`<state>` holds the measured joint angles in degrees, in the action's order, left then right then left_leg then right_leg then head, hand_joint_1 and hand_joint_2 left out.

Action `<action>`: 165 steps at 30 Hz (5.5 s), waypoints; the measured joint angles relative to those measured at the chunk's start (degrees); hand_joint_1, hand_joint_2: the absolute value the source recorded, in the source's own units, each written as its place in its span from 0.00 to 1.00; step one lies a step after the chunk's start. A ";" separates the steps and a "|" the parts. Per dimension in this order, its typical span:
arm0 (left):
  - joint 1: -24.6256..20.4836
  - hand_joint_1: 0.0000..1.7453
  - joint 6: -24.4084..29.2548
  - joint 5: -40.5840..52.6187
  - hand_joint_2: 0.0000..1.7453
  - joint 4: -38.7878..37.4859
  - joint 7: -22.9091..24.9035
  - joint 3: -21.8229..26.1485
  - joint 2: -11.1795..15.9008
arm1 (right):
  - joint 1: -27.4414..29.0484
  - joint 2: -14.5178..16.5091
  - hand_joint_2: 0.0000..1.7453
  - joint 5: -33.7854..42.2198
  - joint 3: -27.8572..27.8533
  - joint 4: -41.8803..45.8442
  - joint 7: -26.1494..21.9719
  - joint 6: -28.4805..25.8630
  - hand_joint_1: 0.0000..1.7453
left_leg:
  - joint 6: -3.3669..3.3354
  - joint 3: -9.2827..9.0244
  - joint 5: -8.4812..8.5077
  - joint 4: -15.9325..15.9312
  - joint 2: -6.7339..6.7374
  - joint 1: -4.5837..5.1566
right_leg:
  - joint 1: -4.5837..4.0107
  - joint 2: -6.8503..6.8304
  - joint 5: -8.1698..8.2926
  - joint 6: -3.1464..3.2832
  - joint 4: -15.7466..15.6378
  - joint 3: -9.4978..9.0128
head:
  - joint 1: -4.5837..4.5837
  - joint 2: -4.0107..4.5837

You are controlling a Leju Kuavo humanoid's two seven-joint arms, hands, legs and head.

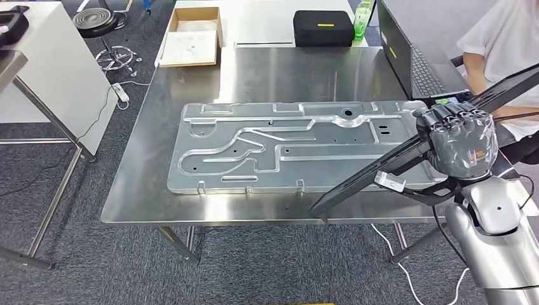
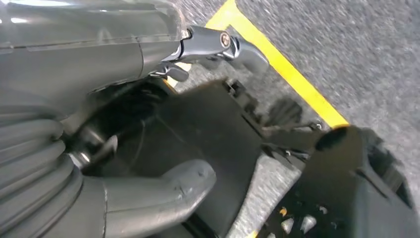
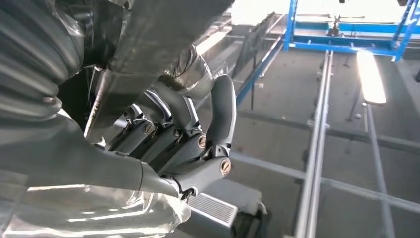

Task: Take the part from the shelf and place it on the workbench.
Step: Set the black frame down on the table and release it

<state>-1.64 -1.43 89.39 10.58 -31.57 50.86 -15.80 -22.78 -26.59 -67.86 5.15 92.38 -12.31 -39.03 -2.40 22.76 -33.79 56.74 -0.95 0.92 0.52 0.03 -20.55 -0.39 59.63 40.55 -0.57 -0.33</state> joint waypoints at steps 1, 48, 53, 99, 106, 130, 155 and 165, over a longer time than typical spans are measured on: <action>-0.02 0.00 -0.58 -0.03 1.00 0.00 -0.46 -0.03 0.27 | -0.08 -0.01 1.00 -0.05 0.00 0.07 0.13 0.15 1.00 | 0.29 0.16 0.04 1.06 0.13 -0.03 | 0.09 0.03 -0.28 0.46 -0.21 -0.44 | 0.01 0.00; 0.18 0.00 0.58 -1.58 0.00 -0.02 -1.85 -0.77 1.60 | 6.43 -10.73 0.00 -15.30 -13.76 -6.83 10.83 1.70 0.00 | -1.81 8.34 7.06 0.11 0.61 -0.23 | 0.62 -0.56 -7.40 -1.67 1.04 -6.02 | 0.26 0.00; 0.37 0.00 1.03 -1.57 0.00 -0.02 -1.86 -0.78 1.59 | 8.53 -12.38 0.00 -17.80 -18.30 -10.00 12.26 2.64 0.00 | -1.94 8.08 7.06 -0.14 1.13 -0.24 | 0.93 -0.28 -11.86 -2.71 13.47 0.84 | 0.28 0.00; -0.10 0.00 1.58 -1.78 0.00 -0.02 -2.86 -0.78 1.71 | 7.46 -13.89 0.00 -10.86 -18.56 -14.28 8.73 4.67 0.00 | 1.17 16.96 -1.01 18.44 0.63 -0.15 | 1.46 -0.15 -5.89 -0.17 -0.33 -6.07 | 0.25 0.00; 0.33 0.00 1.34 -1.64 0.00 -0.02 -2.58 -0.78 1.79 | 6.99 -11.90 0.00 -10.68 -15.55 -13.70 8.96 4.30 0.00 | -0.12 9.88 6.63 2.02 0.57 0.10 | 1.12 -0.03 -5.87 -1.33 -0.48 -6.34 | 0.28 0.00; 0.00 0.00 1.57 -1.76 0.00 -0.02 -2.95 -0.78 1.89 | 8.60 -9.16 0.00 -6.90 -15.38 -11.30 7.82 2.09 0.00 | 1.37 15.96 -0.43 17.25 0.65 -0.46 | 1.28 -0.24 -5.50 -0.01 -1.05 -6.62 | 0.25 0.00; 0.65 0.00 2.06 -2.65 0.00 -0.02 0.40 -0.76 1.77 | 12.51 -6.40 0.00 -2.05 -19.41 -4.80 6.42 -0.71 0.00 | 0.25 9.54 5.30 2.88 0.61 0.21 | 0.99 -0.02 -5.28 -0.42 -1.62 -7.00 | 0.25 0.00; 0.51 0.00 2.03 -2.80 0.00 -0.02 0.60 -0.76 2.04 | 14.12 -6.59 0.00 -1.86 -20.11 -2.53 6.37 -0.69 0.00 | 1.01 9.39 5.94 3.21 0.59 -0.78 | 1.14 0.16 -5.50 -0.76 -1.05 -6.91 | 0.20 0.00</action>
<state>-1.13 0.61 86.59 10.56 -30.97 50.10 -13.76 -8.66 -33.18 -69.72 -14.96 89.85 -5.93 -39.73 -1.38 32.15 -27.85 59.95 -0.35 0.14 1.66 0.19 -26.05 -1.15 58.58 33.64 -0.37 -0.33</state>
